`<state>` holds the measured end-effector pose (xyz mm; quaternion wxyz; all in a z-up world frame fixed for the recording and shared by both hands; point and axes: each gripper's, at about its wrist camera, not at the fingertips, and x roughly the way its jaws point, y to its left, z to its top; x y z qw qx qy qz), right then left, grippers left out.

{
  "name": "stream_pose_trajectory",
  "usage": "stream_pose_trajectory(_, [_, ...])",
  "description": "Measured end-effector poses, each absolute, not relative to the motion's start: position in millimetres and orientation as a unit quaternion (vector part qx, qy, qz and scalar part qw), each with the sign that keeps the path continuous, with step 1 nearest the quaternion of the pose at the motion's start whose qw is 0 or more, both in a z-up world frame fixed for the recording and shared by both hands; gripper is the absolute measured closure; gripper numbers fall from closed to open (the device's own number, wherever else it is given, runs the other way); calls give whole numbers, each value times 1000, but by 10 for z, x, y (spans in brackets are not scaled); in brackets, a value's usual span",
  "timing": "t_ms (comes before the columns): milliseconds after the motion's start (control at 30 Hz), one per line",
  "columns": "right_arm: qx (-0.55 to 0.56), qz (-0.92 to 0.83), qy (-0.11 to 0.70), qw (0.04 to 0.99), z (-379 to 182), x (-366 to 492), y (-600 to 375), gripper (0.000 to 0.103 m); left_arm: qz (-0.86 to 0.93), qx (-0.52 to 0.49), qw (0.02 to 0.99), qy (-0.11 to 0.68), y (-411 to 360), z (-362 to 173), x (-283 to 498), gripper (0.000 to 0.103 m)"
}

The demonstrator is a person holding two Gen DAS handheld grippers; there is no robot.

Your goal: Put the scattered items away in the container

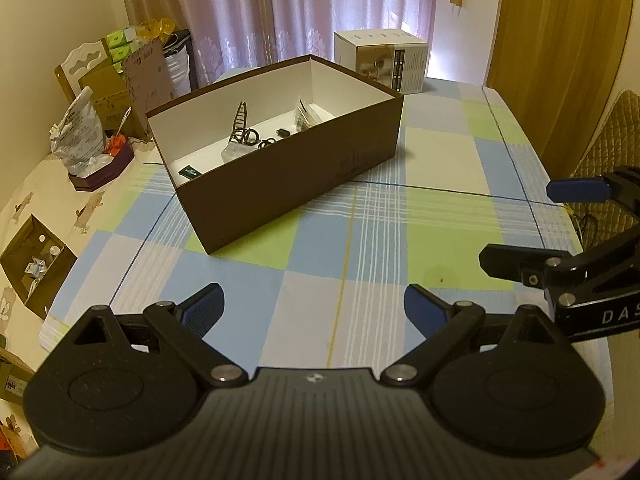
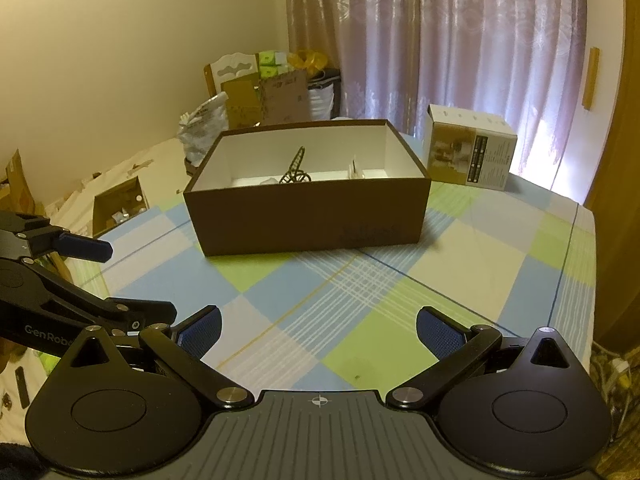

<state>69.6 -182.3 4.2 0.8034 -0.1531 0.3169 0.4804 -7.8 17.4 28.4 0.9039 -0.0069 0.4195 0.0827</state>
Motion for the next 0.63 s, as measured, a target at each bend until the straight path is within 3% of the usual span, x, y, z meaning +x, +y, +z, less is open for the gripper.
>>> stream_pose_trajectory(633, [-155,477,326,801,-30,837,-1813,2,90,-4,900,427,149,199,109,8])
